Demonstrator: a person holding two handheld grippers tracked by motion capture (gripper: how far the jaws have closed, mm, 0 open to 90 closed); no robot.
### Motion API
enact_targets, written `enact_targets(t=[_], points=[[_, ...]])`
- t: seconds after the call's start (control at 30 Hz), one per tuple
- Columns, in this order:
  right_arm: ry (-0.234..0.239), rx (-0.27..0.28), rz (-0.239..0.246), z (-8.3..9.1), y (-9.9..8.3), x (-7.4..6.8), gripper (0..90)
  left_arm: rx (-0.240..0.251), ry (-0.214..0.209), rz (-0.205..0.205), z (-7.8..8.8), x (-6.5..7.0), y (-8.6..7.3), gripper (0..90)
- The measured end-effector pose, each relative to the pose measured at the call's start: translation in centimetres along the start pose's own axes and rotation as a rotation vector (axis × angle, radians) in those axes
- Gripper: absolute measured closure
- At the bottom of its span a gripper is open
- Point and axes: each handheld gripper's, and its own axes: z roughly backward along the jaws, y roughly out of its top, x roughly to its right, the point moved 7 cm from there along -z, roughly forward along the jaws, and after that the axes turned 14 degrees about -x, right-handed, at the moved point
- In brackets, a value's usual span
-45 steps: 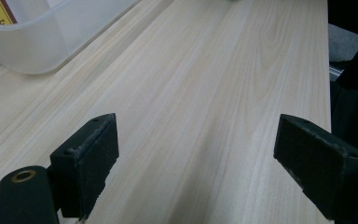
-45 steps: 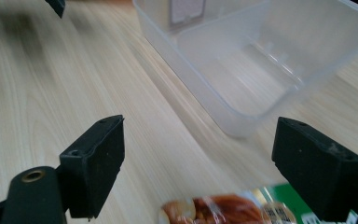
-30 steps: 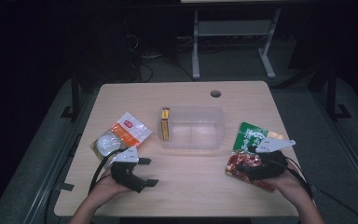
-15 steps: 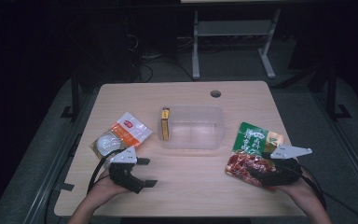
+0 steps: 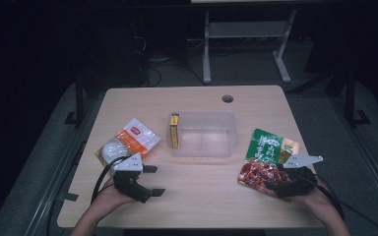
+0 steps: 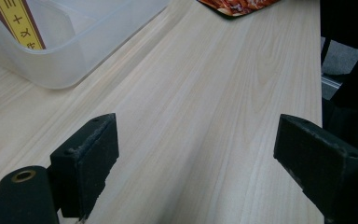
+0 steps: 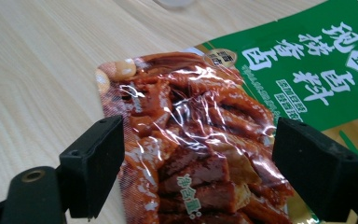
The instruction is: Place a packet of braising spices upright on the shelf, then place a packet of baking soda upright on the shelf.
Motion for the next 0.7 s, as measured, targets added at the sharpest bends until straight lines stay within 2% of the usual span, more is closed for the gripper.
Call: enact_targets(t=[0.17, 0.3, 0.37, 0.47, 0.5, 0.6, 0.7], points=[[-0.025, -0.027, 0.008, -0.4, -0.6, 1.1, 19.7, -0.006, 0.007, 0.003, 0.0, 0.1, -0.1, 13.4], [-0.030, -0.027, -0.018, -0.4, -1.1, 2.1, 24.9, -0.008, 0.010, -0.006, -0.1, 0.3, 0.1, 13.4], [-0.030, -0.032, -0.033, -0.3, -1.4, 2.5, 28.6, -0.008, 0.007, -0.006, -0.2, 0.4, 0.1, 13.4], [-0.039, -0.037, -0.030, -0.2, -1.7, 2.9, 35.9, -0.012, 0.005, -0.001, -0.3, 0.3, 0.0, 13.5], [-0.031, -0.042, -0.048, -0.2, -1.8, 2.9, 41.0, -0.013, 0.004, -0.004, -0.3, 0.3, 0.0, 13.4], [-0.017, -0.036, -0.054, -0.1, -1.8, 3.0, 58.2, -0.016, 0.001, -0.008, -0.4, 0.2, 0.0, 13.4], [0.017, -0.043, -0.044, -0.2, -1.8, 2.6, 77.9, -0.016, -0.004, -0.008, -0.5, 0.3, 0.1, 13.5]])
